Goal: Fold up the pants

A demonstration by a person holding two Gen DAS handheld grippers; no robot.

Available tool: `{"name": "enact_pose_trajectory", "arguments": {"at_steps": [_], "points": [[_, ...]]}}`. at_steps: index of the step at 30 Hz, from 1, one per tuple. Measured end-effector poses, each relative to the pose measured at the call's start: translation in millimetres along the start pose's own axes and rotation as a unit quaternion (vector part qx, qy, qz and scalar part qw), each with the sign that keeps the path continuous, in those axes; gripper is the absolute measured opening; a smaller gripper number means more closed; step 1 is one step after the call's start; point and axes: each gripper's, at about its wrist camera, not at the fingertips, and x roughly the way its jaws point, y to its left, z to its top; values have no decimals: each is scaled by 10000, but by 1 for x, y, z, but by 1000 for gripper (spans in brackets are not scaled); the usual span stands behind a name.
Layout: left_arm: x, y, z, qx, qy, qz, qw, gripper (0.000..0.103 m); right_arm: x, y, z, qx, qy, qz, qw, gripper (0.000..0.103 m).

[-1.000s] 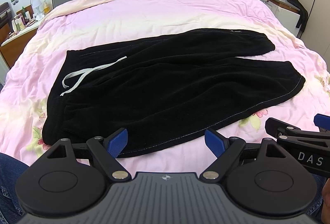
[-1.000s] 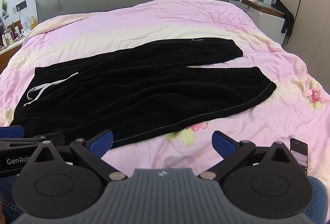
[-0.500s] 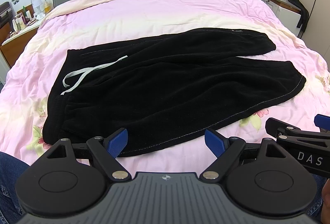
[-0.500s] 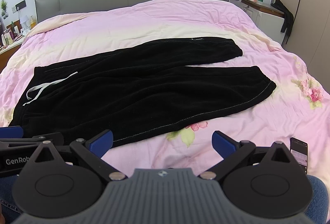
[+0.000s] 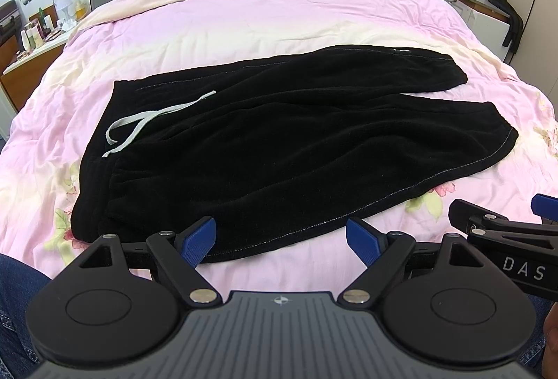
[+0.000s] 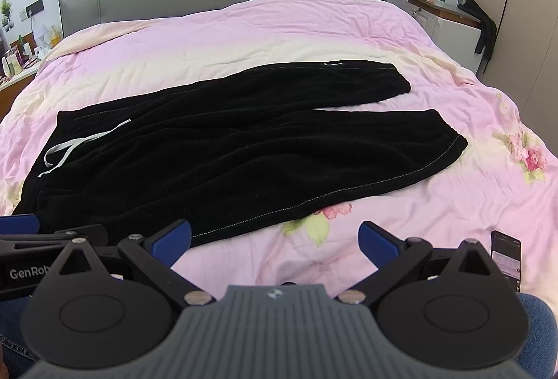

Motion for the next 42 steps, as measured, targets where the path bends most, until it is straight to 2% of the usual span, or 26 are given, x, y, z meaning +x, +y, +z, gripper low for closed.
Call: {"name": "enact_pose_trajectory", "arguments": {"at_steps": [15,22,26,29,32,33,35,37,39,42], "points": [[7,-2,-4,-6,47,-97,9999,99,6,-4,-6,1,56,-71,10000,98],[19,7,-4,-257,131,-302,9991,99,14,-7,-5,9,89,-93,9999,98],[34,15,-3,-439,265,-310,9982,99,24,-25,5,134,-31,-127,9998,98],[47,26,-6,-750,280,-218,9966,99,42,-51,23,211,-348,-196,9990,98],[62,39,-11,-1202,317,-58,9922,99,68,-91,44,715,-390,-409,9958,98],[69,43,-13,-1379,399,-124,9896,99,78,-106,51,1041,-304,-310,9936,98],[84,53,-19,-1802,636,-414,9807,99,98,-137,59,1746,-131,216,9843,98],[99,60,-26,-2207,742,-677,9702,94,119,-168,65,2557,32,654,9646,98],[112,64,-32,-2431,812,-788,9634,93,143,-193,68,3213,164,1003,9415,98],[130,73,-40,-2872,945,-850,9494,92,183,-220,70,3841,649,1218,9129,98]]}}
